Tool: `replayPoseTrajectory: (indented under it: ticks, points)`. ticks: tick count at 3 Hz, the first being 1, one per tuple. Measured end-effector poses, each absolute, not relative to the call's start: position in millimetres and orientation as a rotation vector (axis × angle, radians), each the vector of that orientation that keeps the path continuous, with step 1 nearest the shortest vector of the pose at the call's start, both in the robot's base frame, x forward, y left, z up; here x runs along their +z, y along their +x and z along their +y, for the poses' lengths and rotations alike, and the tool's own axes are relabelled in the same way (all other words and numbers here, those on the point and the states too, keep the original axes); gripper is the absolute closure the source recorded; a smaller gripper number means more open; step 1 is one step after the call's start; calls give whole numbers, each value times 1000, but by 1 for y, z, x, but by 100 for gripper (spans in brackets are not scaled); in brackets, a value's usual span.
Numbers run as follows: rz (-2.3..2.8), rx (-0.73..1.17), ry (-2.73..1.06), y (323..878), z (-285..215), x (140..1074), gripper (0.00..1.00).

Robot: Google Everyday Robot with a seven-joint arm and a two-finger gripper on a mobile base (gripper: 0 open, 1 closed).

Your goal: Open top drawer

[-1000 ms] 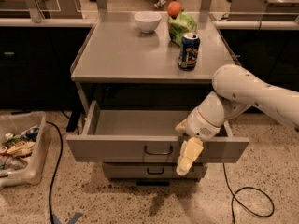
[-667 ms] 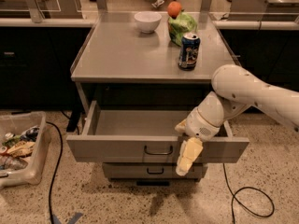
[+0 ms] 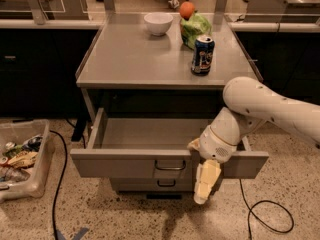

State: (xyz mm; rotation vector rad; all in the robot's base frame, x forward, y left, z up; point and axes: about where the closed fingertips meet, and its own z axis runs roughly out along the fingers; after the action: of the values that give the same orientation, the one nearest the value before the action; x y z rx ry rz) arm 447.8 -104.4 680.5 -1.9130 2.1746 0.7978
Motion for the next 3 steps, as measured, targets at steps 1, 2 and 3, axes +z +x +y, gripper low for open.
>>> replayPoseTrajectory:
  ticks: [1,2,3]
  points:
    - [2174,849,-1917,428,-120,696,0]
    - [2147,879,-1878,421,-130,720,0]
    - [2147,880,-1878,421,-130,719,0]
